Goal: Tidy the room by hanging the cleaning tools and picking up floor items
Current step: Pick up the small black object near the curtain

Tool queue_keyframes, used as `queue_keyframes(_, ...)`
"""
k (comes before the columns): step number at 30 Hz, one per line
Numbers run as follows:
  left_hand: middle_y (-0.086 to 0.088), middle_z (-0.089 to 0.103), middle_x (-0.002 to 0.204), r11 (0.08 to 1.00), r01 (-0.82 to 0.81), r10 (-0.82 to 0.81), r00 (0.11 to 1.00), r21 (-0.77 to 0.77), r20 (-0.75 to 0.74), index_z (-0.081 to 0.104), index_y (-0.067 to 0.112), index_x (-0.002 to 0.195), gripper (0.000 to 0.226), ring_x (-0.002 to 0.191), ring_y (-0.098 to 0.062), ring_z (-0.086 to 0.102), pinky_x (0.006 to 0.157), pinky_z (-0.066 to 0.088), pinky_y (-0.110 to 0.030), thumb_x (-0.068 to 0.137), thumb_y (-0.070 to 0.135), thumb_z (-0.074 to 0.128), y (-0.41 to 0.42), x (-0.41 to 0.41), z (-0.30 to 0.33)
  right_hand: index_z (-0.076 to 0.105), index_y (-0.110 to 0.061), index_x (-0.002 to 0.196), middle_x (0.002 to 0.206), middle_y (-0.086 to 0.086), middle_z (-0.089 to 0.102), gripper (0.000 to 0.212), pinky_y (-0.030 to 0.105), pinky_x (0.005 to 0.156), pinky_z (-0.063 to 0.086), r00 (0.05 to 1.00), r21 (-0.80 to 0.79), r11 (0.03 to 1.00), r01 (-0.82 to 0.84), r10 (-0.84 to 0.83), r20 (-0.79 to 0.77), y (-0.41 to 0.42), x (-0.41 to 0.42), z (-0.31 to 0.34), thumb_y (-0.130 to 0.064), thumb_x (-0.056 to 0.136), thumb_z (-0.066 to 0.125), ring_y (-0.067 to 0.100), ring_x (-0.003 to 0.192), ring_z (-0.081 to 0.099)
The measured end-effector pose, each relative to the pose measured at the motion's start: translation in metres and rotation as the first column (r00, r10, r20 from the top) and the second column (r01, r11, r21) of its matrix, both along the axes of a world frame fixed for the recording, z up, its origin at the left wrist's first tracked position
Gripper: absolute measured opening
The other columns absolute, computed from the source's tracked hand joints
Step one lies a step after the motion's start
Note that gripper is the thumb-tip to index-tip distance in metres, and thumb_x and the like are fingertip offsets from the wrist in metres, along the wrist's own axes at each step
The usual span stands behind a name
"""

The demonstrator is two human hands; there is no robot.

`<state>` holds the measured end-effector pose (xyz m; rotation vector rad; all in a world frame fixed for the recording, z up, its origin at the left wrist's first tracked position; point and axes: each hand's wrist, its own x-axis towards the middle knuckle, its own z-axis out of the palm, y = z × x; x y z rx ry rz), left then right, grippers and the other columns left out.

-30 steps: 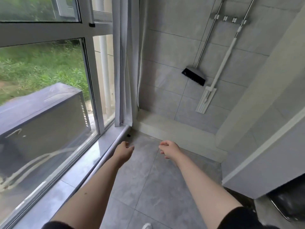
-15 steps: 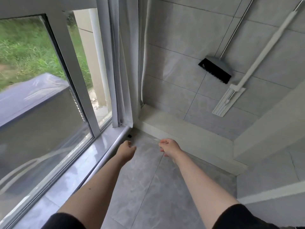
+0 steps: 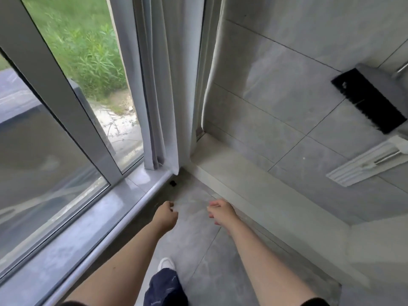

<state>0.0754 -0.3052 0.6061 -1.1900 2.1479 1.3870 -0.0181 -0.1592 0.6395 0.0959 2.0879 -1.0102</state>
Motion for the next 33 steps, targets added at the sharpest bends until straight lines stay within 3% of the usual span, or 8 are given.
queue_keyframes(3,-0.015,0.053,0.132,0.998,-0.052,0.052,0.999,0.025,0.013,0.039,0.002,0.139,0.048,0.117,-0.030,0.054,0.094,0.046,-0.033,0.092,0.006,0.044,-0.017,-0.051,-0.044,0.058,-0.010,0.121,0.097,0.004,0.058,0.034,0.025,0.073,0.044,0.998,0.020,0.998,-0.063,0.063,-0.001,-0.025,-0.050,-0.049,-0.012,0.089,0.050,0.017,0.092,0.056)
queue_keyframes(9,-0.013,0.051,0.132,0.983,-0.164,0.160,0.986,0.087,0.047,0.035,0.005,0.142,0.052,0.102,-0.024,0.054,0.079,0.047,-0.030,0.091,0.008,0.045,-0.045,-0.130,-0.160,0.061,-0.008,0.119,0.100,0.003,0.055,0.033,0.023,0.073,0.039,0.991,0.035,0.991,-0.131,0.131,0.014,-0.068,-0.138,-0.167,-0.012,0.089,0.046,0.018,0.097,0.054)
queue_keyframes(14,-0.016,0.048,0.139,0.967,-0.249,0.245,0.966,0.047,0.076,0.035,0.003,0.142,0.053,0.121,-0.031,0.051,0.100,0.047,-0.040,0.090,0.009,0.047,-0.075,-0.179,-0.272,0.061,-0.004,0.120,0.111,0.013,0.064,0.033,0.020,0.067,0.037,0.970,0.082,0.966,-0.244,0.243,0.027,-0.102,-0.192,-0.287,-0.013,0.089,0.051,0.025,0.107,0.060)
queue_keyframes(20,-0.015,0.048,0.137,0.947,-0.318,0.314,0.947,0.055,0.065,0.030,0.007,0.144,0.056,0.109,-0.027,0.054,0.078,0.043,-0.029,0.090,0.008,0.046,-0.103,-0.219,-0.406,0.061,-0.007,0.120,0.112,0.011,0.064,0.034,0.020,0.065,0.039,0.950,0.071,0.948,-0.310,0.308,0.047,-0.140,-0.228,-0.426,-0.013,0.088,0.051,0.029,0.115,0.060)
queue_keyframes(23,-0.014,0.061,0.091,0.941,-0.337,0.336,0.941,0.036,0.034,0.063,0.005,0.096,0.018,0.080,-0.025,0.049,0.058,0.036,-0.026,0.085,0.006,0.048,-0.122,-0.230,-0.466,0.061,-0.007,0.122,0.099,0.004,0.057,0.035,0.016,0.059,0.036,0.941,0.066,0.939,-0.338,0.337,0.022,-0.164,-0.242,-0.485,-0.014,0.089,0.052,0.021,0.098,0.060)
queue_keyframes(25,-0.012,0.048,0.061,0.932,-0.361,0.361,0.932,0.006,0.022,0.052,0.007,0.058,0.025,0.069,-0.029,0.042,0.053,0.028,-0.029,0.083,0.003,0.050,-0.133,-0.236,-0.513,0.062,-0.010,0.121,0.102,0.006,0.063,0.034,0.019,0.066,0.042,0.926,0.069,0.924,-0.377,0.378,0.002,-0.185,-0.250,-0.528,-0.016,0.089,0.053,0.018,0.091,0.057)
queue_keyframes(29,-0.032,0.063,0.108,0.896,-0.440,0.442,0.896,-0.058,0.038,0.061,-0.009,0.106,0.027,0.102,-0.042,0.060,0.072,0.042,-0.035,0.092,0.011,0.048,-0.145,-0.251,-0.568,0.059,-0.013,0.123,0.114,0.010,0.064,0.033,0.024,0.070,0.044,0.923,0.036,0.923,-0.384,0.383,0.019,-0.220,-0.259,-0.592,-0.017,0.092,0.048,0.025,0.102,0.062)
queue_keyframes(33,-0.025,0.065,0.114,0.831,-0.546,0.549,0.836,-0.103,-0.005,0.063,-0.003,0.111,0.027,0.105,-0.038,0.062,0.074,0.042,-0.034,0.095,0.010,0.045,-0.154,-0.268,-0.611,0.053,-0.020,0.131,0.127,0.008,0.059,0.039,0.023,0.075,0.041,0.923,0.035,0.922,-0.385,0.385,0.015,-0.243,-0.266,-0.630,-0.018,0.093,0.046,0.020,0.103,0.054)
